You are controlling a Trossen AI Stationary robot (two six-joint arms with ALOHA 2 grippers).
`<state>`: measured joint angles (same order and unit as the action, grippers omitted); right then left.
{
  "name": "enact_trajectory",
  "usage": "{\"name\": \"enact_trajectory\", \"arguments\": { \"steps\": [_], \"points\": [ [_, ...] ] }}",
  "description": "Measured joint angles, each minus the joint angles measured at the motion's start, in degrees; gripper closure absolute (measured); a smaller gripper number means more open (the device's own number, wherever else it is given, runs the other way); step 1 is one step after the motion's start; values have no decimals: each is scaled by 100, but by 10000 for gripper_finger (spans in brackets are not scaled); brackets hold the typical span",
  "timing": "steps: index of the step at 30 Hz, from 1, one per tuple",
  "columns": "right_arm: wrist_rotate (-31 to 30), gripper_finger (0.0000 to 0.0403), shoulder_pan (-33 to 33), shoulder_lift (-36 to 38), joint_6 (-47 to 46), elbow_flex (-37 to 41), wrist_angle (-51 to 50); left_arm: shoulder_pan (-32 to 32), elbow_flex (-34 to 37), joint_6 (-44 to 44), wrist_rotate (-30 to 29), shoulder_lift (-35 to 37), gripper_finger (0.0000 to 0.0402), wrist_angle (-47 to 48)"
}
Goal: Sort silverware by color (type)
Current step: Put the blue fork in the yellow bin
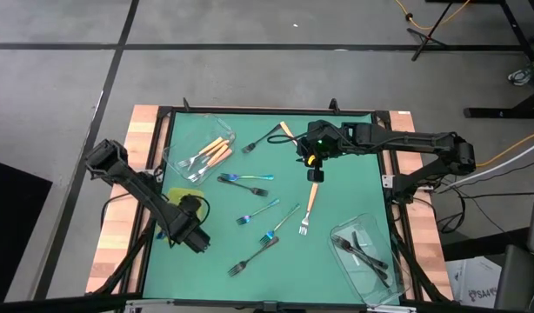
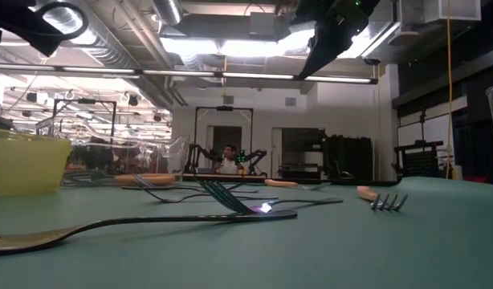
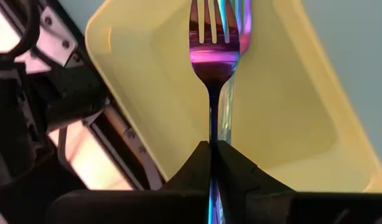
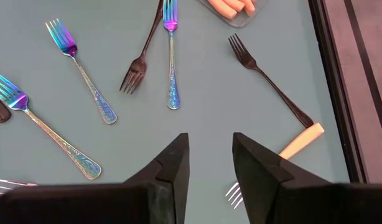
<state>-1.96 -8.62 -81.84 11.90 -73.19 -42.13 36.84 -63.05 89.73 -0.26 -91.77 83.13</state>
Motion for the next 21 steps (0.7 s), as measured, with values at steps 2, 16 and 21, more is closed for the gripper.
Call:
{"name": "enact_trajectory", "arguments": {
  "steps": [2, 16, 21],
  "points": [
    [-1, 290, -1, 0, 0, 0, 0, 0, 0, 14, -171, 0, 396, -92],
    [-2, 290, 0, 0, 0, 0, 0, 0, 25, 14, -390, -2, 396, -253],
    [-1, 290, -1, 0, -2, 0, 0, 0, 423, 14, -261, -3, 396, -627]
  ]
}}
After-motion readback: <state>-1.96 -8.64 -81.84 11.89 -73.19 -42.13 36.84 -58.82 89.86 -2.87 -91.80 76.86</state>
